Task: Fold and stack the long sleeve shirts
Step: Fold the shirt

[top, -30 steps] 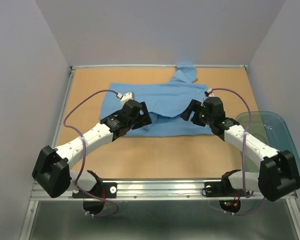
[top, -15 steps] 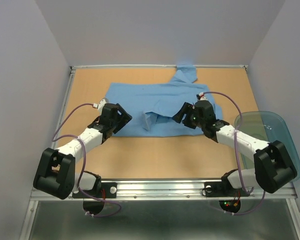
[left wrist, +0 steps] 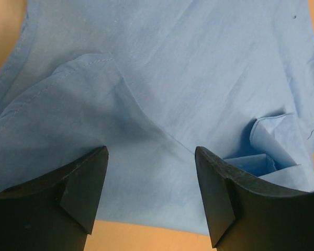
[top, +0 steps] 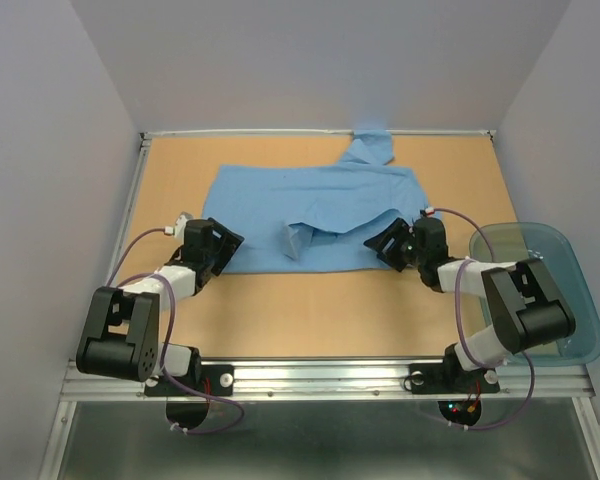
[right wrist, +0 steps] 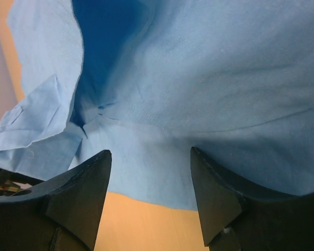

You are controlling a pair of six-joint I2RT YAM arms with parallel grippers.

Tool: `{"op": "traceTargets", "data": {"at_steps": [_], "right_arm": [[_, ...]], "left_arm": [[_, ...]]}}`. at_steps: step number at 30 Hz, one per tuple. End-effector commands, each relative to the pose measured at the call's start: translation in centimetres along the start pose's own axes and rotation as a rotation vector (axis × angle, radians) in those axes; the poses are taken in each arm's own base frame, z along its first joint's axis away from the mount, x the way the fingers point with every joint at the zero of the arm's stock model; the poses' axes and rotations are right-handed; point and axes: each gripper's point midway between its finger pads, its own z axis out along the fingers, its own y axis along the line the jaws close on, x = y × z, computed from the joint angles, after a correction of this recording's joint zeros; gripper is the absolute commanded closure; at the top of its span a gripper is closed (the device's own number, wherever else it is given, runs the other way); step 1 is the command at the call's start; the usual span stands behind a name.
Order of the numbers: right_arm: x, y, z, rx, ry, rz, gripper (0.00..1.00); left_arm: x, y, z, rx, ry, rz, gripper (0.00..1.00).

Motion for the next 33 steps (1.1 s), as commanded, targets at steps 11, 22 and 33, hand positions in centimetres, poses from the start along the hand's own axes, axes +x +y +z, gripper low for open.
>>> {"op": "traceTargets", "data": {"at_steps": [11,22,33], "right_arm": [[-1.6,-5.3,-2.4,0.088,-0.062,0.021,0.32],[-5.4,-0.3,-5.6,0.022,-0.136,-0.155,0.29],[-6.6,2.6,-9.6,-0.014,-0.19,-0.233,0.14]], "left_arm": [[-5.2,2.8,0.1,-0.106,-0.118,-0.103,0.21],[-5.7,-8.3,-3.3,0.139,-0.052,0.235,0.11],[7.4,-11.3,-8.7,0.264,0.078,0.578,0.1]]}}
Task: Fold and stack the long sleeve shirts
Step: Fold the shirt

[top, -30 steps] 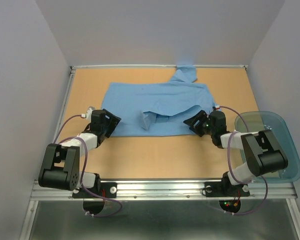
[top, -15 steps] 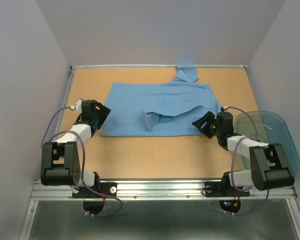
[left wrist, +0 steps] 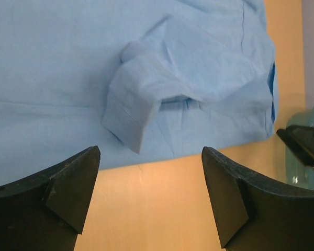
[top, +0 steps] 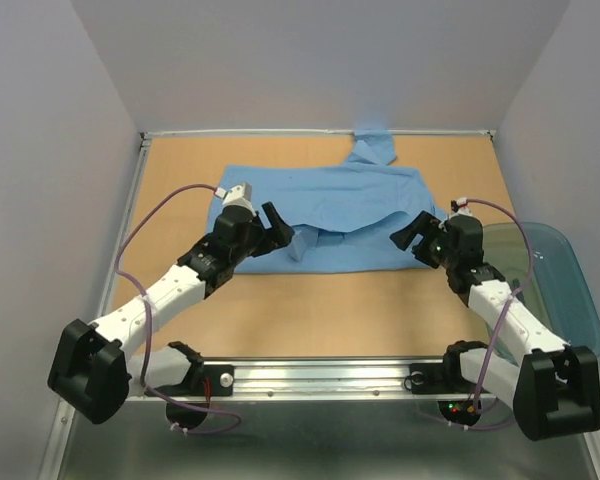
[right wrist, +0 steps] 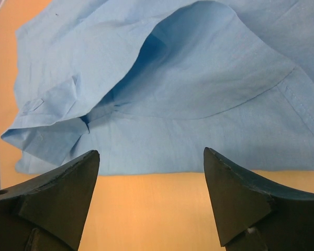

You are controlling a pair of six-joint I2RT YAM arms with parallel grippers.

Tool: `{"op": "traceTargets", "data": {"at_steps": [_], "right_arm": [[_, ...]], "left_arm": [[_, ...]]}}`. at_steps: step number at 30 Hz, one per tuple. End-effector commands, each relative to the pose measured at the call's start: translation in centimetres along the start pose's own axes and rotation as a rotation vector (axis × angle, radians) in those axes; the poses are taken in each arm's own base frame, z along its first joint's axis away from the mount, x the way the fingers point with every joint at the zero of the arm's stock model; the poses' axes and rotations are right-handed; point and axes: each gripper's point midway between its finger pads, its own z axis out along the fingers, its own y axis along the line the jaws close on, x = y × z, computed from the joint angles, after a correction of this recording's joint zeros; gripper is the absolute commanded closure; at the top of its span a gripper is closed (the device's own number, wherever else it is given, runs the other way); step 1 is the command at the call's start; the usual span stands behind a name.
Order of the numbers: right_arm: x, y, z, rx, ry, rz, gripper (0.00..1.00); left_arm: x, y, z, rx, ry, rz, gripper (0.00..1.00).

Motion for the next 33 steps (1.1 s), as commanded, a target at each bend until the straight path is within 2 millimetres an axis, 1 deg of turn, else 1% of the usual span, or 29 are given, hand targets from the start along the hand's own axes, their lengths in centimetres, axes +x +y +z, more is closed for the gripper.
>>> {"op": "traceTargets", "data": {"at_steps": [1,2,4,5,7,10,11,13,16,17,18,20,22,23,24,26,27,28,29,30,32,33], "right_arm": [[-2.1,1.3,-1.2,-0.003,-0.042,-0.024,0.14],[-2.2,1.6,-1.4,-0.013,-0.045,-0.013,0.14],[-2.3,1.8,-1.6,-0.018,-0.048,-0.007,0.14],[-2.2,1.8,-1.6,-0.018,-0.046,-0.004,0.14],[-2.6,2.1,-1.8,-0.022,-0.056,-0.005,0.14],[-2.7,2.2,-2.1,-0.024,-0.063,-0.008,0.14],[-2.8,2.1,-2.1,-0.019,-0.062,-0.012,0.14],[-2.8,2.1,-2.1,-0.016,-0.063,-0.012,0.14],[-2.7,2.0,-2.2,-0.012,-0.061,-0.011,0.14],[-2.7,2.0,-2.2,-0.014,-0.061,-0.012,0.14],[-2.7,2.0,-2.2,-0.011,-0.062,-0.009,0.14],[-2.7,2.0,-2.2,-0.01,-0.064,-0.011,0.14],[-2.7,1.9,-2.3,-0.008,-0.066,-0.011,0.14],[-2.6,1.8,-2.2,-0.003,-0.064,-0.012,0.14],[-2.7,1.9,-2.2,-0.005,-0.066,-0.009,0.14],[-2.6,1.7,-2.2,-0.001,-0.062,-0.006,0.14],[-2.5,1.7,-2.2,-0.002,-0.061,-0.007,0.14],[-2.6,1.7,-2.2,-0.001,-0.062,-0.007,0.14],[-2.6,1.7,-2.2,0.0,-0.063,-0.008,0.14],[-2.6,1.7,-2.2,0.001,-0.064,-0.008,0.14],[-2.7,1.7,-2.2,-0.001,-0.066,-0.007,0.14],[-2.7,1.8,-2.3,-0.001,-0.069,-0.006,0.14]], "left_arm": [[3.8,-0.2,0.1,-0.07,0.061,0.123,0.1],[4.3,-0.6,0.8,-0.086,0.077,0.129,0.1],[5.3,-1.3,1.4,-0.107,0.083,0.154,0.11],[5.6,-1.4,1.8,-0.122,0.087,0.164,0.13],[6.7,-1.0,3.4,-0.196,0.114,0.201,0.18],[6.6,-0.3,4.4,-0.279,0.094,0.227,0.21],[6.5,-0.2,4.9,-0.299,0.093,0.238,0.24],[6.0,-0.2,5.4,-0.323,0.074,0.255,0.27],[5.6,-0.5,6.3,-0.338,0.07,0.285,0.39],[5.7,-0.3,6.5,-0.348,0.076,0.292,0.39],[5.9,-0.2,6.7,-0.366,0.09,0.305,0.45],[6.4,0.5,7.0,-0.394,0.111,0.32,0.48],[6.8,0.6,7.2,-0.396,0.125,0.326,0.51],[7.0,0.8,7.2,-0.401,0.133,0.331,0.58],[7.1,0.8,7.3,-0.402,0.137,0.331,0.6],[7.3,1.0,7.2,-0.406,0.146,0.337,0.68],[7.2,1.0,7.2,-0.405,0.149,0.351,0.74],[7.3,1.2,7.2,-0.412,0.154,0.362,0.84],[6.7,1.0,7.1,-0.414,0.146,0.378,0.86],[5.9,1.2,6.9,-0.436,0.124,0.421,0.9],[4.1,0.9,6.6,-0.455,0.087,0.491,0.96],[2.3,1.2,6.1,-0.493,0.044,0.584,0.97]]}}
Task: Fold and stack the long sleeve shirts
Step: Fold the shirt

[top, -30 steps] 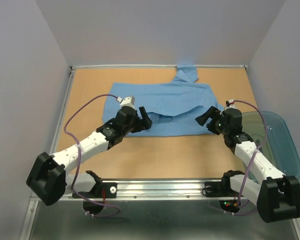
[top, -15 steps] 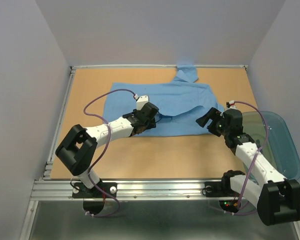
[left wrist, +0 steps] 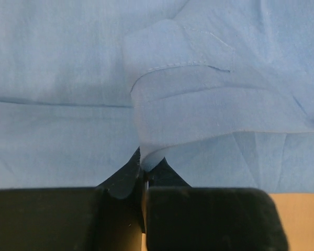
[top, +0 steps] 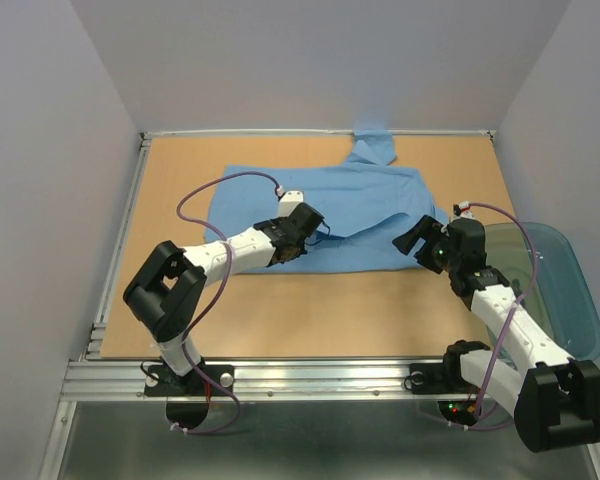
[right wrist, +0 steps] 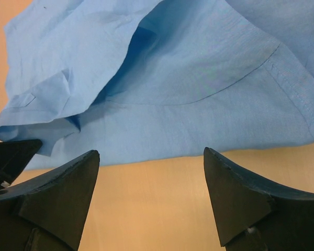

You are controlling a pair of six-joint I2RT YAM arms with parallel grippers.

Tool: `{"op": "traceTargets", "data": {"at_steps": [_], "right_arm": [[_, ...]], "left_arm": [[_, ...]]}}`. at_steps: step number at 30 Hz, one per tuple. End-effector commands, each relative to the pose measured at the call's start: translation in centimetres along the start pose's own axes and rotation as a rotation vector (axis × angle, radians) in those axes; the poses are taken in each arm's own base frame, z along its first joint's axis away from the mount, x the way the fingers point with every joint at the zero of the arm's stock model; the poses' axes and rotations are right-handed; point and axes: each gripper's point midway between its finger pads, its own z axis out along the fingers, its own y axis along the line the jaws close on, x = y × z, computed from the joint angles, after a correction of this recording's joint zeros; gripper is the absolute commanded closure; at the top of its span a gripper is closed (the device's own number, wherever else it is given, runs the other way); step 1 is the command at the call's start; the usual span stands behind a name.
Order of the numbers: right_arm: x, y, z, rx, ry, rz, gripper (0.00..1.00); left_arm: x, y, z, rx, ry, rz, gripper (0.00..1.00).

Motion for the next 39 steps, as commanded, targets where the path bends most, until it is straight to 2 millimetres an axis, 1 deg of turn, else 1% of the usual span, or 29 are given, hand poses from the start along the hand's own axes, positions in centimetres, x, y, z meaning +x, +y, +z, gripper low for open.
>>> {"op": "traceTargets", "data": {"at_steps": [1,2,4,5,6,7,8,10,11,12,14,15,17,21,24,29,31,32,33,34,35,36,37,38,39], "right_arm": [[-3.3,2.2,-0.9,-0.042,-0.09,-0.014,0.14],[-3.3,2.2,-0.9,-0.042,-0.093,-0.017,0.14],[-3.4,2.3,-0.9,-0.043,-0.094,-0.016,0.15],[-3.4,2.3,-1.0,-0.042,-0.097,-0.015,0.15],[-3.4,2.3,-1.0,-0.042,-0.098,-0.015,0.15],[-3.5,2.4,-1.0,-0.044,-0.098,-0.015,0.15],[-3.5,2.4,-1.0,-0.044,-0.1,-0.014,0.15],[-3.5,2.3,-1.0,-0.043,-0.099,-0.013,0.15],[-3.5,2.3,-0.9,-0.042,-0.097,-0.013,0.15],[-3.4,2.3,-1.0,-0.041,-0.098,-0.013,0.15],[-3.3,2.2,-0.9,-0.039,-0.094,-0.009,0.15],[-3.3,2.1,-0.9,-0.038,-0.094,-0.005,0.15],[-3.1,2.1,-0.8,-0.039,-0.084,-0.005,0.15],[-3.1,2.1,-0.6,-0.037,-0.078,-0.005,0.15],[-3.1,2.2,-0.5,-0.039,-0.074,-0.005,0.15],[-3.0,2.2,-0.5,-0.04,-0.072,-0.005,0.15],[-3.1,2.3,-0.6,-0.043,-0.074,-0.006,0.15],[-3.1,2.2,-0.6,-0.041,-0.075,-0.007,0.15],[-3.2,2.4,-0.7,-0.045,-0.077,-0.008,0.15],[-3.2,2.3,-0.6,-0.044,-0.077,-0.009,0.15],[-3.2,2.3,-0.6,-0.042,-0.078,-0.01,0.15],[-3.3,2.3,-0.6,-0.043,-0.079,-0.008,0.15],[-3.3,2.3,-0.6,-0.042,-0.078,-0.008,0.15],[-3.3,2.4,-0.5,-0.041,-0.077,-0.009,0.15],[-3.4,2.5,-0.5,-0.045,-0.077,-0.01,0.15]], "left_arm": [[-6.0,2.3,-2.2,-0.139,-0.181,0.138,0.97],[-7.1,3.1,-2.7,-0.178,-0.213,0.217,0.98],[-9.0,4.9,-3.9,-0.277,-0.284,0.297,0.98],[-9.5,5.5,-4.4,-0.302,-0.306,0.332,0.98],[-10.1,6.5,-4.9,-0.345,-0.338,0.418,0.98],[-10.3,7.0,-5.2,-0.365,-0.353,0.46,0.98],[-10.1,7.7,-5.2,-0.388,-0.362,0.543,0.98],[-10.3,8.3,-6.0,-0.397,-0.387,0.6,0.98],[-10.1,8.6,-6.1,-0.407,-0.395,0.628,0.98],[-9.5,9.2,-6.2,-0.42,-0.398,0.683,0.98],[-8.8,9.7,-6.2,-0.437,-0.407,0.709,0.98],[-7.9,10.3,-5.8,-0.445,-0.388,0.728,0.98],[-6.5,10.6,-5.3,-0.451,-0.362,0.741,0.96],[-4.3,11.2,-4.4,-0.484,-0.314,0.785,0.93],[-3.4,11.4,-3.8,-0.528,-0.286,0.853,0.9],[-2.8,11.6,-3.8,-0.605,-0.278,0.893,0.89],[-2.6,11.2,-4.0,-0.602,-0.289,0.884,0.89],[-2.3,11.0,-4.2,-0.583,-0.285,0.849,0.77],[-1.9,10.5,-4.2,-0.547,-0.281,0.822,0.73],[-1.9,10.6,-4.5,-0.546,-0.276,0.797,0.71],[-1.5,10.2,-4.4,-0.501,-0.256,0.782,0.65],[-1.4,10.1,-4.9,-0.47,-0.238,0.764,0.59],[-0.7,9.1,-4.7,-0.386,-0.213,0.736,0.55],[-0.9,8.5,-5.5,-0.334,-0.21,0.712,0.48],[-0.8,7.6,-5.9,-0.275,-0.213,0.7,0.46]]}}
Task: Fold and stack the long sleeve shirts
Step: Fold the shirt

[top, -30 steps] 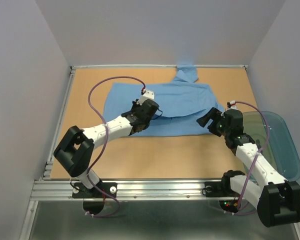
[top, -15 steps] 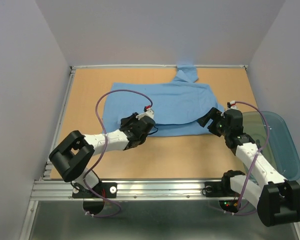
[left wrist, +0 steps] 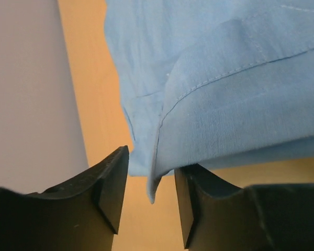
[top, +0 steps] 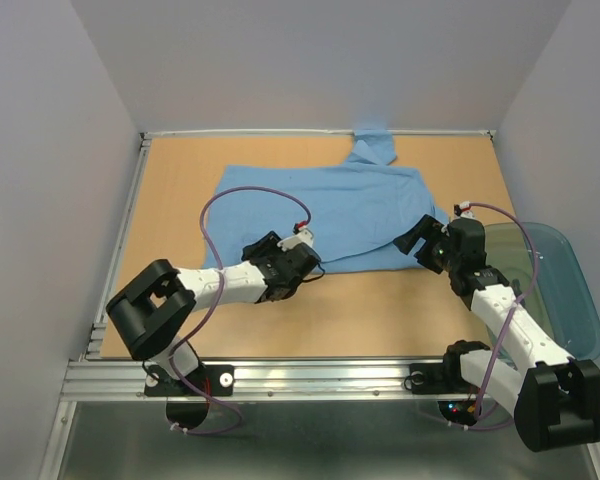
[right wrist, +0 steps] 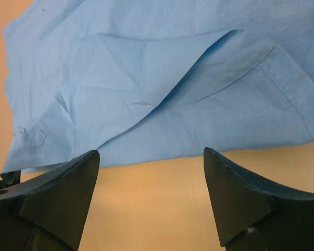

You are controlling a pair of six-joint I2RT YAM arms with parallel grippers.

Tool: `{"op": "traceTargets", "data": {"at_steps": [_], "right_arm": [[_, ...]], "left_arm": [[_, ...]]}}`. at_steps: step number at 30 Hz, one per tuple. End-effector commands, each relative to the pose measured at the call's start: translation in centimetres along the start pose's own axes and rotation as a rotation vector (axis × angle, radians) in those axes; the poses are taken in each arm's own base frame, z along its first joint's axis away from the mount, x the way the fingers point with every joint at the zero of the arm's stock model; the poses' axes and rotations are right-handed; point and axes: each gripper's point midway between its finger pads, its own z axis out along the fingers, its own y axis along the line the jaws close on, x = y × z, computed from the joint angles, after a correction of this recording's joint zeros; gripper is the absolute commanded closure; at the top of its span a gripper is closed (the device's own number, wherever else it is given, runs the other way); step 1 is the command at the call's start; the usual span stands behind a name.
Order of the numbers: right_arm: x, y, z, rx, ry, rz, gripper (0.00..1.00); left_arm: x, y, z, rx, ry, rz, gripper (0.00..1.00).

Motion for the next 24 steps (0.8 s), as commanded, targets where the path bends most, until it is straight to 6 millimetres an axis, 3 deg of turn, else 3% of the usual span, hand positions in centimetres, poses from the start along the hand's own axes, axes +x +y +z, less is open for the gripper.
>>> {"op": "traceTargets", "data": {"at_steps": [1,5,8,9,12,15,17,22,24], "right_arm": [[-3.3,2.6,-0.5,-0.052,-0.07,-0.017,0.15],[-3.7,2.9,-0.6,-0.056,-0.077,-0.018,0.15],[-3.8,3.1,-0.7,-0.063,-0.079,-0.019,0.15],[-3.9,3.2,-0.7,-0.065,-0.081,-0.017,0.15],[-3.7,3.3,-0.7,-0.072,-0.075,-0.012,0.15],[-3.7,3.6,-0.8,-0.083,-0.07,-0.012,0.15],[-3.7,3.6,-0.8,-0.083,-0.068,-0.011,0.15],[-3.8,3.8,-1.2,-0.096,-0.081,-0.009,0.15],[-3.7,3.8,-1.4,-0.098,-0.083,-0.006,0.15]], "left_arm": [[-3.3,-0.1,-3.5,0.196,-0.072,-0.235,0.43],[-6.0,1.4,-6.7,0.321,-0.134,-0.45,0.36],[-7.3,3.4,-8.8,0.378,-0.152,-0.656,0.13],[-7.4,4.0,-9.4,0.407,-0.122,-0.816,0.01],[-6.7,5.5,-9.6,0.438,-0.06,-1.097,0.01],[-5.1,6.5,-7.2,0.507,0.059,-1.329,0.05],[-3.0,6.2,-5.6,0.547,0.168,-1.488,0.08],[-1.9,4.3,-4.5,0.705,0.264,-1.694,0.07],[-0.8,3.7,-3.3,0.689,0.326,-1.758,0.06]]}}
